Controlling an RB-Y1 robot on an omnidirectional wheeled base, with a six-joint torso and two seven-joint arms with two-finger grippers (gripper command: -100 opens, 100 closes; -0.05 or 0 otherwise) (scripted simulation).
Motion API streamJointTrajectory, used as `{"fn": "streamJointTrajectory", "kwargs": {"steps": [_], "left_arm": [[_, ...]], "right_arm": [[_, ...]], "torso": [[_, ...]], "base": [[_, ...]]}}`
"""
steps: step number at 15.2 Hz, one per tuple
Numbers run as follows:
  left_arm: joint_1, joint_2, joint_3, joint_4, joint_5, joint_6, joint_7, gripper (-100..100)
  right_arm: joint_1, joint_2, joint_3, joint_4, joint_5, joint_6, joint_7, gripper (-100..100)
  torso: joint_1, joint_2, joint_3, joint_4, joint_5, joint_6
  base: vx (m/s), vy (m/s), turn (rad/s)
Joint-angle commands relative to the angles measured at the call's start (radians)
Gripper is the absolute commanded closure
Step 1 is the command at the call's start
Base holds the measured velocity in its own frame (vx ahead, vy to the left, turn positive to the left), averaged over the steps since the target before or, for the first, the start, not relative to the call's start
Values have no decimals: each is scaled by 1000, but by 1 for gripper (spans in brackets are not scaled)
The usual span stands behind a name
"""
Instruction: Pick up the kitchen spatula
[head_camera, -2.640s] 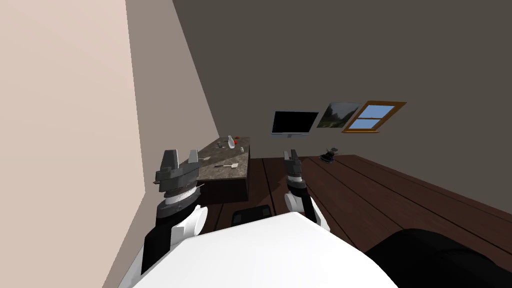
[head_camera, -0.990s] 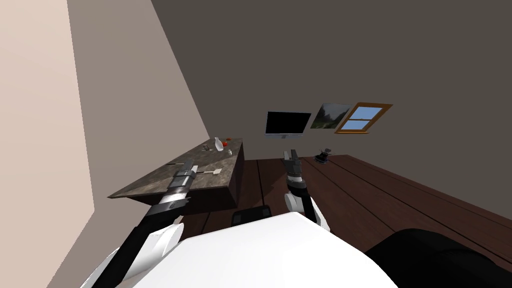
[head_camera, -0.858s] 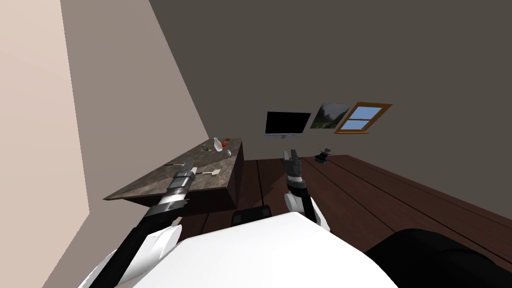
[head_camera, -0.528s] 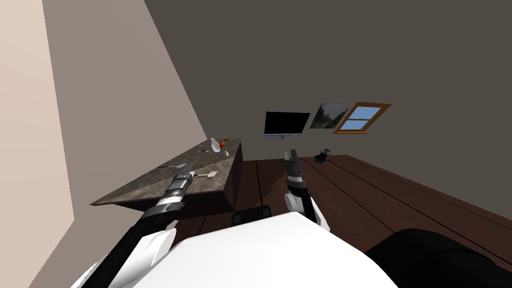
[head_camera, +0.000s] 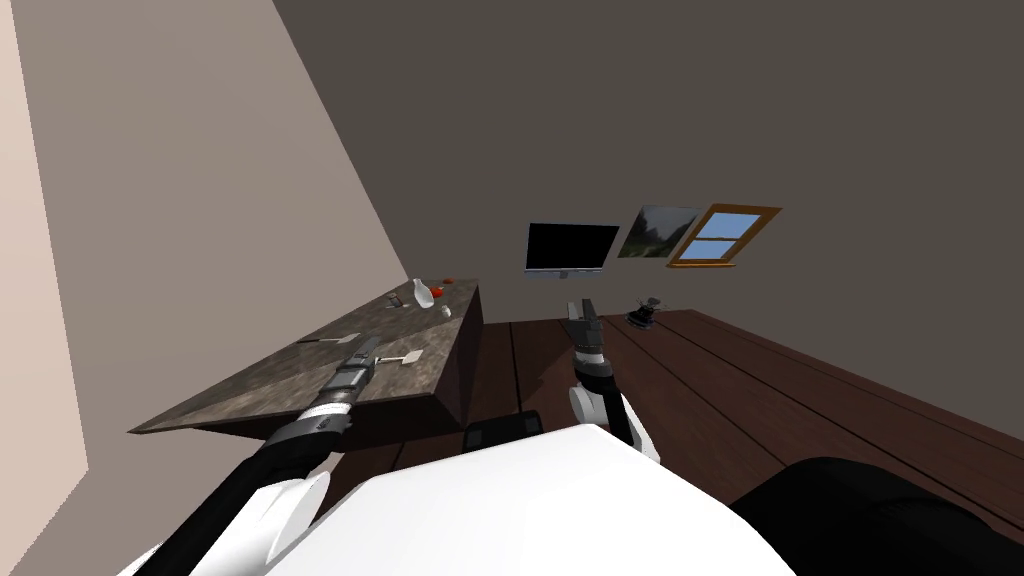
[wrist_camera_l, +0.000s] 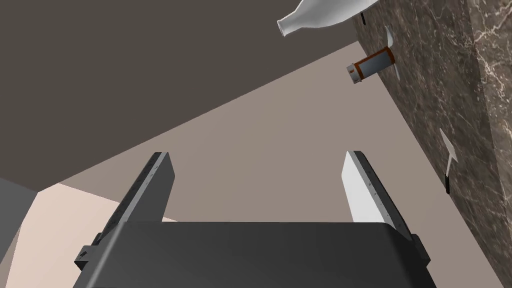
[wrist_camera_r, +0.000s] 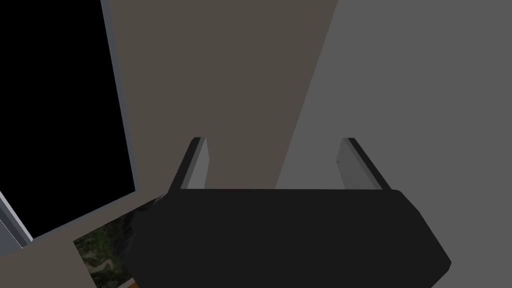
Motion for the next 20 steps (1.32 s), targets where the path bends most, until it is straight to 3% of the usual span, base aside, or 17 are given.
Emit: {"fn": "streamJointTrajectory", "kwargs": {"steps": [1,2,4,5,8,9,11,12,15,16,18,19,20], "left_arm": [[10,11,18,18,17,50,-11,-100],[26,22,45,25,40,84,-25,-100],[26,22,45,25,40,126,-25,-100],[42,33,72,33,62,155,-39,-100],[42,33,72,33,62,194,-39,-100],[58,43,99,40,85,230,-54,-100],[58,43,99,40,85,262,-54,-100],[74,53,126,47,108,291,-68,-100],[74,53,126,47,108,331,-68,-100],[90,63,153,54,131,366,-83,-100],[90,63,153,54,131,399,-83,-100],[105,72,179,61,154,426,-97,-100],[105,72,179,61,154,444,-97,-100]], "right_arm": [[0,0,0,0,0,0,0,0],[0,0,0,0,0,0,0,0],[0,0,0,0,0,0,0,0],[0,0,0,0,0,0,0,0],[0,0,0,0,0,0,0,0],[0,0,0,0,0,0,0,0],[0,0,0,0,0,0,0,0],[0,0,0,0,0,0,0,0],[0,0,0,0,0,0,0,0],[0,0,0,0,0,0,0,0],[0,0,0,0,0,0,0,0],[0,0,0,0,0,0,0,0],[0,0,0,0,0,0,0,0]], "torso": [[0,0,0,0,0,0],[0,-1,-1,0,0,0],[-1,-4,-2,-1,0,0],[0,-3,-2,-1,0,0],[2,-1,-1,0,0,0],[3,1,0,0,0,0],[3,-1,0,0,1,0],[3,-1,0,0,1,0],[4,-2,-1,-1,1,0],[3,0,0,0,1,0],[3,-1,-1,0,1,0],[3,-1,-1,0,1,0],[3,-2,-1,0,0,0]], "base": [[101,-75,-19],[132,-82,-32],[121,-63,-6],[91,-52,-22],[74,-31,-4],[70,-23,-25],[95,-21,-10],[110,-21,-19],[90,-20,-5],[82,-33,-20],[98,-30,-8],[107,-33,-18],[126,-20,-10]]}}
